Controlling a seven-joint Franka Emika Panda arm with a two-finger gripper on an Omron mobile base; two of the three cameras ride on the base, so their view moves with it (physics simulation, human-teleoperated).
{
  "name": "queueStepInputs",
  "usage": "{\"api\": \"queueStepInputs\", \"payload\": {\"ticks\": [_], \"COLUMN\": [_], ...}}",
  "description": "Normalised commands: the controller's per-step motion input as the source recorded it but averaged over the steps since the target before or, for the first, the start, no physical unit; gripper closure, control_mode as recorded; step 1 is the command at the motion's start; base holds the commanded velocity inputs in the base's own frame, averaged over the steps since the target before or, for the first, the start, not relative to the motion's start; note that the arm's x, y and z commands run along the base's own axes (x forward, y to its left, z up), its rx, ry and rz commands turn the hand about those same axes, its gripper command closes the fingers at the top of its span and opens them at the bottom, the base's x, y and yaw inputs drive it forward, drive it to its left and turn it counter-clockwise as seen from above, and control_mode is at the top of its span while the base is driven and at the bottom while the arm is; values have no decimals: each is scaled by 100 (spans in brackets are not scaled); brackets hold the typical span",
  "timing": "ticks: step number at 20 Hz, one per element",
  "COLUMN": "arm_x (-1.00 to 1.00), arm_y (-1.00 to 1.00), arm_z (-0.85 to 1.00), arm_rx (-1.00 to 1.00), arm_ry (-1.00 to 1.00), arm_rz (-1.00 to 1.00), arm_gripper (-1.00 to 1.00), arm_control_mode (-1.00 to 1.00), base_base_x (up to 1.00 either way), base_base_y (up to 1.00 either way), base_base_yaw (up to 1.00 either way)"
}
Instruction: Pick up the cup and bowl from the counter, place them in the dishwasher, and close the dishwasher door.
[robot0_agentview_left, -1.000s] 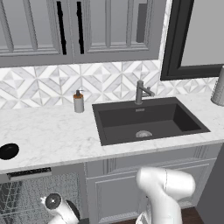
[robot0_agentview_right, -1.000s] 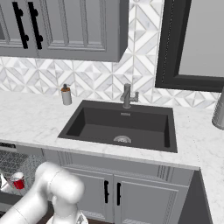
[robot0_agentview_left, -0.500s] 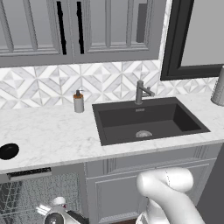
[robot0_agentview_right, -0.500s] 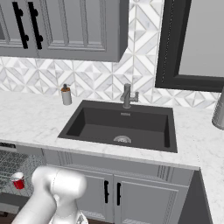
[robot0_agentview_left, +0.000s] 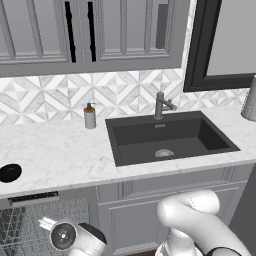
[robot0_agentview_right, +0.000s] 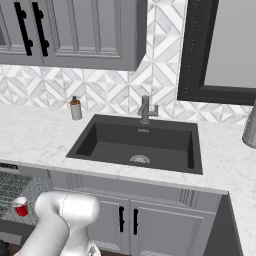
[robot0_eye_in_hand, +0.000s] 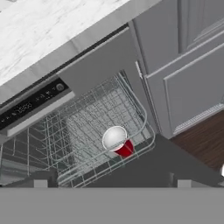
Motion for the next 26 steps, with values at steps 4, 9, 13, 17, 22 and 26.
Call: {"api": "queueStepInputs", "payload": {"ticks": [4,9,13,17,22,26], "arm_x": [13,14,32,54,75,66], "arm_y": [0,0,0,4,26,52], "arm_z": [61,32,20,8,2,25], "arm_rx": [0,0,0,-2,-6,-14], "arm_ry": [2,-4,0,3,3,7], "arm_rz": [9,23,23,4,1,3], "arm_gripper": [-100,-100,-100,-100,-100,-100], "arm_control_mode": [-100,-100,-100,-100,-100,-100], "base_base_x": [0,0,0,0,0,0], "base_base_y": [0,0,0,0,0,0], "base_base_yaw": [0,0,0,0,0,0]}}
